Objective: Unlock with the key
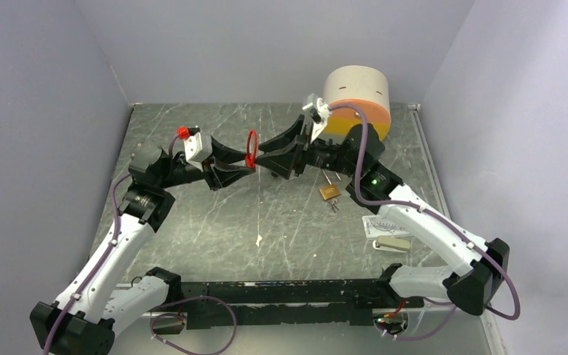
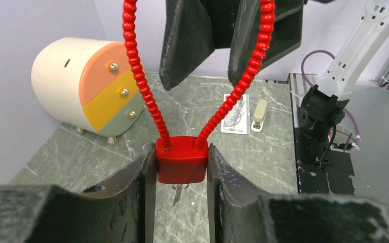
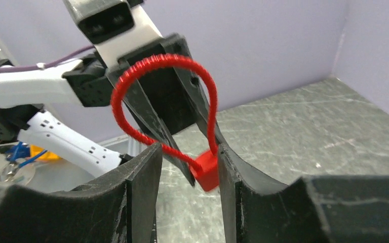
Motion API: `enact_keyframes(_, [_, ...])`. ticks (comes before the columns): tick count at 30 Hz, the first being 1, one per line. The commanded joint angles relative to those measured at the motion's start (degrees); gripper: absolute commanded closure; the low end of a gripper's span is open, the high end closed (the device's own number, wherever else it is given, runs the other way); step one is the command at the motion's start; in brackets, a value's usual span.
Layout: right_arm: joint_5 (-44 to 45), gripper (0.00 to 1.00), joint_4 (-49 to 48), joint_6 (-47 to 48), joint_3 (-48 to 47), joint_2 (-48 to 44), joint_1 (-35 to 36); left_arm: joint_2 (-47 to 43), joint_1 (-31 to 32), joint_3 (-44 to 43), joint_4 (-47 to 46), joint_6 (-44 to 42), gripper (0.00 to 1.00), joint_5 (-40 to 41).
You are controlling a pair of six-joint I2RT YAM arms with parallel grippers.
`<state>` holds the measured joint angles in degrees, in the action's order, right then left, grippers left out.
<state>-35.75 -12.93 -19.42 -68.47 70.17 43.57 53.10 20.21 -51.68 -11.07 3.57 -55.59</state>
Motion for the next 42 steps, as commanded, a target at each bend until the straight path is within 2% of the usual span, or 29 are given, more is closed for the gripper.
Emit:
enact_keyframes(1, [9.0, 0.53, -11.4, 0.18, 8.22, -5.86, -0.04, -1.29, 0.1, -0.5, -4.34, 1.26, 0.98, 1.24])
enact_keyframes(3, [13.23, 0.52, -13.91, -0.94, 11.54, -7.21, 0.01, -1.67, 0.1, 1.36, -6.46, 2.97, 0.97, 0.52])
enact_keyframes(6, [15.51, 0.5, -12.3, -1.4, 11.16, -6.46, -0.12, -1.54, 0.1, 1.54, -5.78, 3.01, 0.98, -1.8])
enact_keyframes(12, [8.08, 0.48, -11.23, -1.39, 5.43, -2.1, -0.04, -0.21, 0.03, 0.89, -4.23, 2.95, 0.97, -5.44])
enact_keyframes(19, [3.97, 0.48, -11.82, -2.74, 0.94, 2.2, -0.02, 1.27, 0.1, 0.53, -4.47, 4.72, 0.97, -7.96])
enact_keyframes(25, [-3.19, 0.57, -13.19, -5.19, -1.67, 6.31, 0.1, 1.3, 0.07, 0.69, -4.45, 5.24, 0.97, -7.9])
enact_keyframes(27, [-3.23, 0.68, -12.99, -6.02, -2.03, 7.16, 0.06, 1.34, 0.1, 0.75, -4.36, 5.55, 0.98, -7.66])
enact_keyframes(29, [-2.83, 0.91, -11.38, -6.1, -2.67, 7.33, 0.11, 1.15, 0.1, 0.88, -2.56, 5.0, 0.97, -6.77])
enact_keyframes(30, [-1.94, 0.99, -11.08, -5.95, -2.41, 6.79, 0.09, 1.03, 0.05, 0.88, -0.66, 4.29, 0.97, -5.66])
enact_keyframes(35, [2.89, 1.0, -15.32, -4.01, 4.54, -0.1, 0.09, 0.24, 0.09, 1.23, 10.66, 2.39, 0.97, 7.07])
enact_keyframes(42, [12.98, 1.0, -16.84, -0.05, 7.73, -4.32, 0.11, 0.62, 0.18, 4.28, 19.98, 3.07, 0.98, 1.84])
